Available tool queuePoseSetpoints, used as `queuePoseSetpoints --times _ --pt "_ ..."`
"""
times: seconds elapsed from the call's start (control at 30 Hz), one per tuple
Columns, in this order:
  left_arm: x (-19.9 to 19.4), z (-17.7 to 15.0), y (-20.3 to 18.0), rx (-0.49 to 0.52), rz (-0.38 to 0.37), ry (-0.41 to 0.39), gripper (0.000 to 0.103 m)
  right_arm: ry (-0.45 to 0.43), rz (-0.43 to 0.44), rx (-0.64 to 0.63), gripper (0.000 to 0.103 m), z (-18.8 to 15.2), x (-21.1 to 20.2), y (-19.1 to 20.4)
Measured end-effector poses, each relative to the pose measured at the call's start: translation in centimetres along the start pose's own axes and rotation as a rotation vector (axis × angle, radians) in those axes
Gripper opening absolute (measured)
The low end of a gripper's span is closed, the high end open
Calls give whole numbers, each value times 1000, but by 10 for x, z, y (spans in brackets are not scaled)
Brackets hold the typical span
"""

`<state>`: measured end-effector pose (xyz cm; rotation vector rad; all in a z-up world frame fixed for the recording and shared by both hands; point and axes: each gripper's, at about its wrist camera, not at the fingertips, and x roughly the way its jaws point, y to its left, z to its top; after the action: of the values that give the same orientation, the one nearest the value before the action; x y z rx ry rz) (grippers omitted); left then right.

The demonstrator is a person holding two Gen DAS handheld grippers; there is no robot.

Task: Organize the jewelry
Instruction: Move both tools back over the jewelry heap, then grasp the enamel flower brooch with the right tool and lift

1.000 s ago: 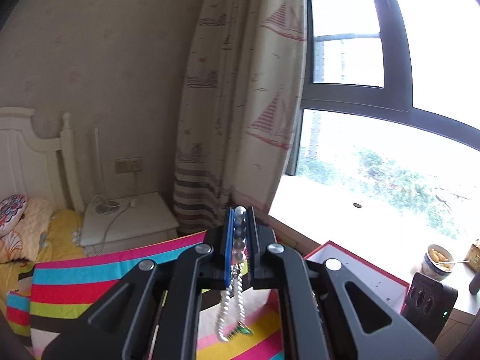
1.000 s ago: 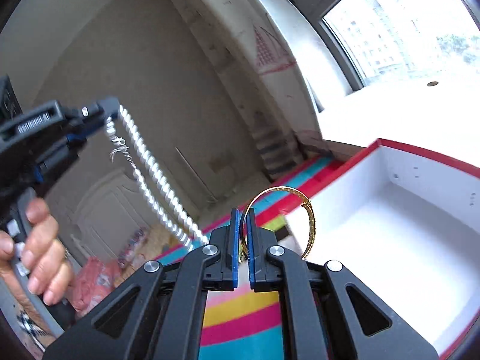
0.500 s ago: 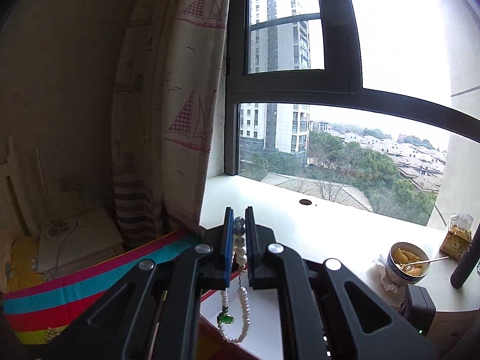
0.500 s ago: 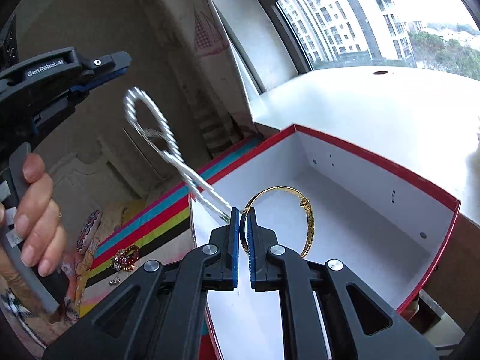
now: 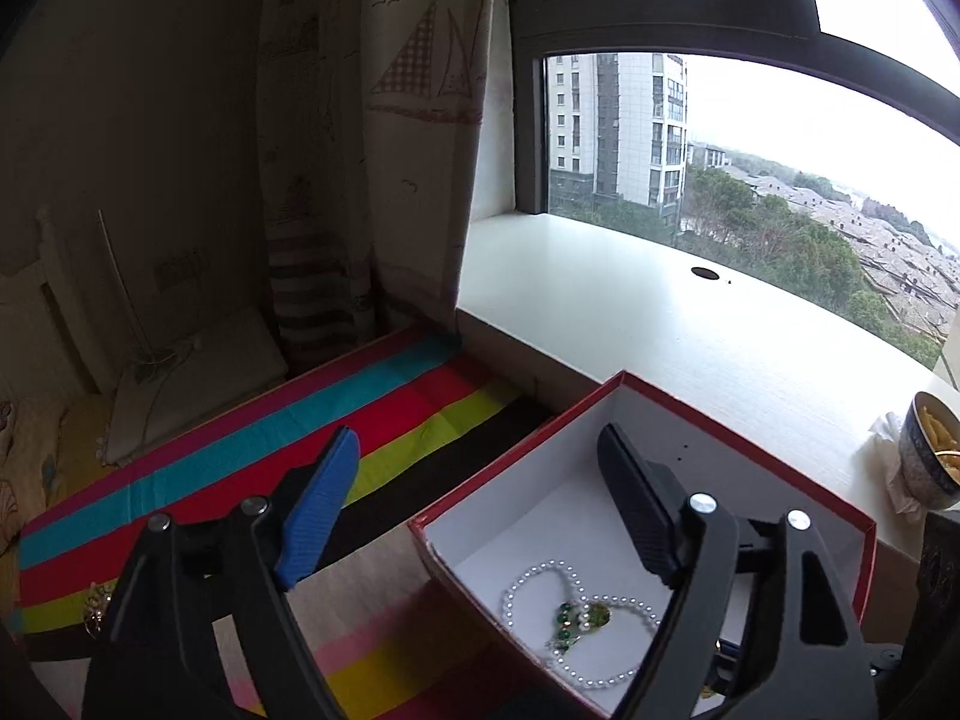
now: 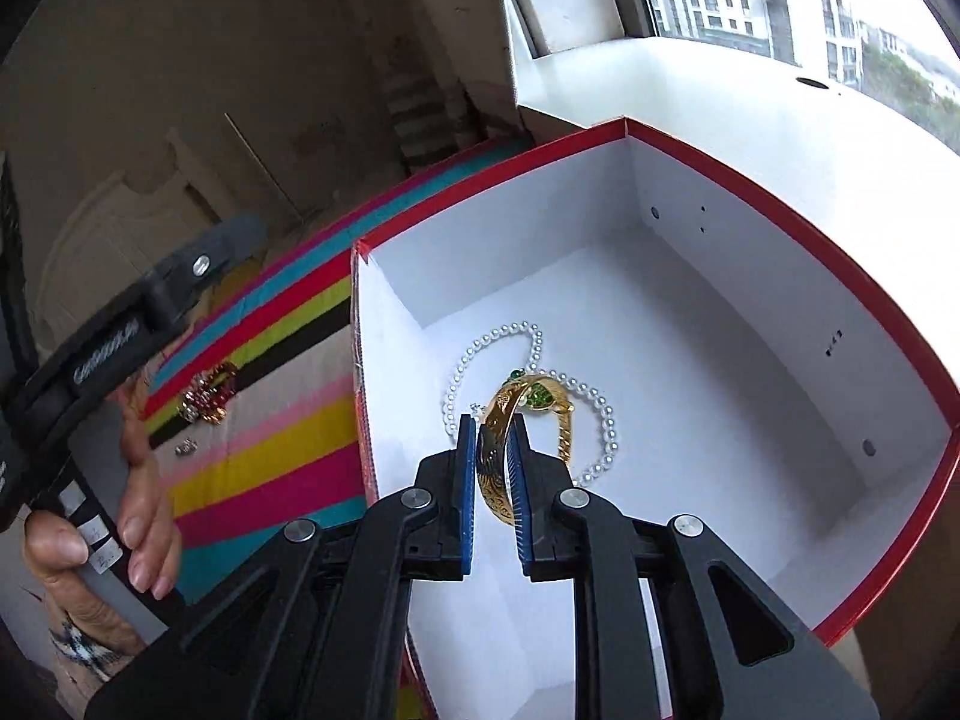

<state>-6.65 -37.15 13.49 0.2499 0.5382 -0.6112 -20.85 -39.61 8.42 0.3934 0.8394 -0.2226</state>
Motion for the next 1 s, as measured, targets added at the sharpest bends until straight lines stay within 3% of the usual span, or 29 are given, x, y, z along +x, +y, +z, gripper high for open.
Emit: queuePoseSetpoints --times 0.03,0.1,0.13,0.2,0.27,0.37,0.5,0.63,0.67,0.73,0.93,1.0 --pt "-2 -5 6 -10 11 -1 90 8 -25 -19 25 0 1 2" --pt "-9 -24 25 -44 29 -4 95 2 -30 -38 79 1 1 4" --pt "-14 -33 36 -58 47 -1 95 -19 -45 -41 84 2 -2 2" --pt "-25 -56 58 -101 90 5 96 -58 20 0 87 7 -14 -4" --pt "-39 -76 87 -166 122 7 98 -135 23 45 87 9 -35 -6" --pt "-57 -111 141 -284 166 33 99 -262 64 -13 87 9 -58 21" --pt "-89 -151 224 -407 340 39 99 -321 162 -263 87 -9 -46 100" --pt "-119 -188 307 -562 466 41 99 -222 278 -470 85 -41 7 176" --pt "-123 -195 319 -593 481 46 99 -178 317 -498 76 -46 24 191" --pt "-131 -218 348 -674 484 54 99 -71 388 -552 71 -55 60 228" --pt "-129 -262 371 -787 463 105 99 122 469 -722 67 -50 145 304" --pt "-133 -265 376 -827 455 68 99 176 453 -799 67 -56 165 326"
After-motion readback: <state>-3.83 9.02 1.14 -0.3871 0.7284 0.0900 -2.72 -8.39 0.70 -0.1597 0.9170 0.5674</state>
